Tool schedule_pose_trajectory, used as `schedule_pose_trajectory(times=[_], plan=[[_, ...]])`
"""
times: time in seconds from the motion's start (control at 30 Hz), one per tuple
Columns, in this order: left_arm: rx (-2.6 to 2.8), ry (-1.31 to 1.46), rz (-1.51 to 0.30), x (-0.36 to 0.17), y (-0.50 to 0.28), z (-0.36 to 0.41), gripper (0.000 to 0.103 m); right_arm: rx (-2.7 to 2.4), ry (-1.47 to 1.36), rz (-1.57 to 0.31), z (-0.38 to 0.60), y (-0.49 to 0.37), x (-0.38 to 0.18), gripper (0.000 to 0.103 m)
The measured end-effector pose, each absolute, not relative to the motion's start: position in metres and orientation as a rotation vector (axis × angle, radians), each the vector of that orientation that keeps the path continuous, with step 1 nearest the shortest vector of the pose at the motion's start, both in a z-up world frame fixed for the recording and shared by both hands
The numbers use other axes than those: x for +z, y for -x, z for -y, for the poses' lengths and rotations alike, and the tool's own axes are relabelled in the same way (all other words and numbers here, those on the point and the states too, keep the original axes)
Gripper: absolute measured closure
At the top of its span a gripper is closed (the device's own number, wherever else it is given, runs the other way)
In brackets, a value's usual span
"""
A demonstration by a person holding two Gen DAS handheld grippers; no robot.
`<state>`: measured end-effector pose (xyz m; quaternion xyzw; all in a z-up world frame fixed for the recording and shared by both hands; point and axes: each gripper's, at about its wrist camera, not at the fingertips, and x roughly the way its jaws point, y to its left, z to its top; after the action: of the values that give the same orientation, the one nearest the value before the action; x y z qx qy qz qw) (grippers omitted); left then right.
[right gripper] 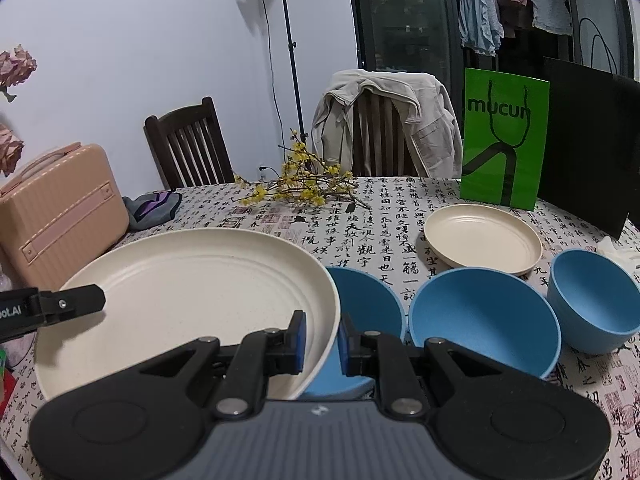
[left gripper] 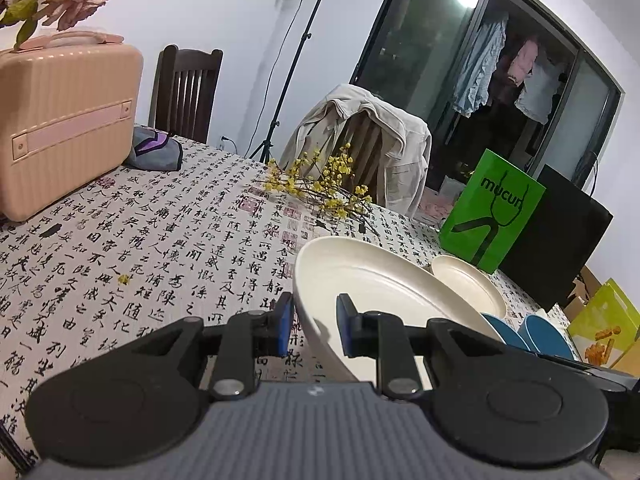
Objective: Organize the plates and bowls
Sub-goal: 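Carry the held cream plate with both grippers toward the blue bowls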
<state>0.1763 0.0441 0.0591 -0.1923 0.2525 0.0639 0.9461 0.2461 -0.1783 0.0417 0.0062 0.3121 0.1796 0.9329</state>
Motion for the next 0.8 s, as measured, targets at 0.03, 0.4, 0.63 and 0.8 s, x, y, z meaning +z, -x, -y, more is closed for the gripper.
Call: schedule_pose_trajectory(times=[0.03, 0.4, 0.63, 0.8], plan=[[0.13, 0.392, -0.515, 0.059, -0.174, -0.043, 0.081, 0.367, -0.013, -0.639, 0.18, -0.244, 0.041, 0.087], [0.122, 0.384, -0.504, 0.06, -0.152, -0.026, 0.081, 0.363, -0.029, -0.629, 0.199, -0.22, 0.038, 0.087], [0.112, 0.375, -0.51, 0.059, -0.145, -0.015, 0.081, 0.352, -0.035, -0.632, 0.211, -0.21, 0.035, 0.087], [0.101, 0.373, -0.513, 0.057, -0.14, -0.008, 0.081, 0.343, -0.041, -0.633, 0.22, -0.201, 0.031, 0.087]])
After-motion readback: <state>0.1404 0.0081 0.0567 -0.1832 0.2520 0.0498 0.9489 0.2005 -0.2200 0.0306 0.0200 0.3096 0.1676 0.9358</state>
